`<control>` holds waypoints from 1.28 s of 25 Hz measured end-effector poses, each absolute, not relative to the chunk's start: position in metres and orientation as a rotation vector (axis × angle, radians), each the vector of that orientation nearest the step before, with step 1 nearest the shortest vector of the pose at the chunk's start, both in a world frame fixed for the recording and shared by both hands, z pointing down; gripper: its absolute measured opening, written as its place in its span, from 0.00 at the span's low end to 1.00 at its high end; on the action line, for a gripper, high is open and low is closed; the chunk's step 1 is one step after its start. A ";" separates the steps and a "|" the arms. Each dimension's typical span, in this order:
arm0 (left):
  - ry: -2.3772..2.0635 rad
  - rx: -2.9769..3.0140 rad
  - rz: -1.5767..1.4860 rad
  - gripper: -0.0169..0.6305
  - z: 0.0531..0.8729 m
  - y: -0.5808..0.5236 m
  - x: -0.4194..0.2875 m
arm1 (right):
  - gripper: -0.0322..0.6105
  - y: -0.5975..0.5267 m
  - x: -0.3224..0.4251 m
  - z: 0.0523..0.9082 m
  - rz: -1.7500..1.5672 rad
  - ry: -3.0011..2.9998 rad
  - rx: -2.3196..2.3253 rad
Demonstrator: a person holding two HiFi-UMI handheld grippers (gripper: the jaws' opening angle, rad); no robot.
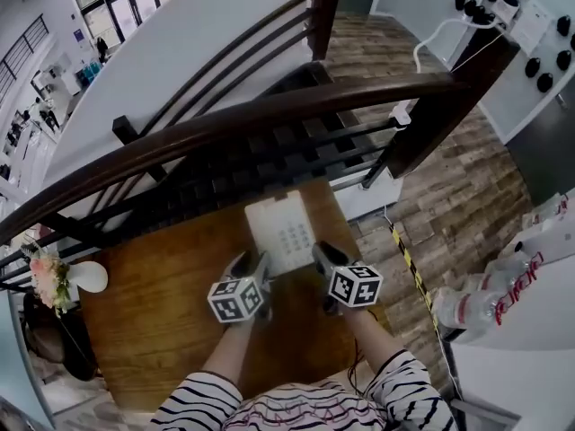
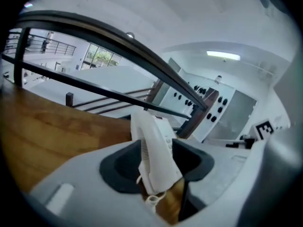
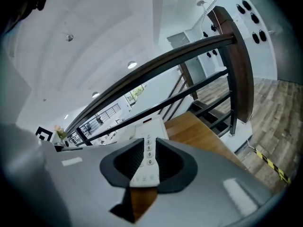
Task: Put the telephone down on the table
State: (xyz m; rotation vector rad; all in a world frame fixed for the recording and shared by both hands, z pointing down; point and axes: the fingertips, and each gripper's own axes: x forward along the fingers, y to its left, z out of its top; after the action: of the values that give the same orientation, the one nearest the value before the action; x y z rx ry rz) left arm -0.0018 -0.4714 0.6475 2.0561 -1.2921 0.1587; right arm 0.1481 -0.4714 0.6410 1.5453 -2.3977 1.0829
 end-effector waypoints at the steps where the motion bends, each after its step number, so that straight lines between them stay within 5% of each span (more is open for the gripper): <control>1: -1.304 2.064 0.160 0.32 0.644 -0.464 -0.002 | 0.16 -0.463 0.149 0.639 1.083 -2.399 1.550; 8: -1.329 2.098 0.148 0.14 0.620 -0.412 0.006 | 0.05 -0.409 0.151 0.615 1.084 -2.443 1.574; 15: -1.350 2.137 0.166 0.03 0.603 -0.356 0.017 | 0.05 -0.348 0.161 0.595 1.067 -2.481 1.589; 32: -1.393 2.242 0.219 0.03 0.566 -0.207 0.031 | 0.05 -0.196 0.179 0.575 1.064 -2.536 1.535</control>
State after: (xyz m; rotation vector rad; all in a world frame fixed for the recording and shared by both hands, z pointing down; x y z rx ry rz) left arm 0.0310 -0.2069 0.5660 2.2416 -1.3933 0.2187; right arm 0.1792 -0.1955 0.5746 1.5347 -2.5360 1.0643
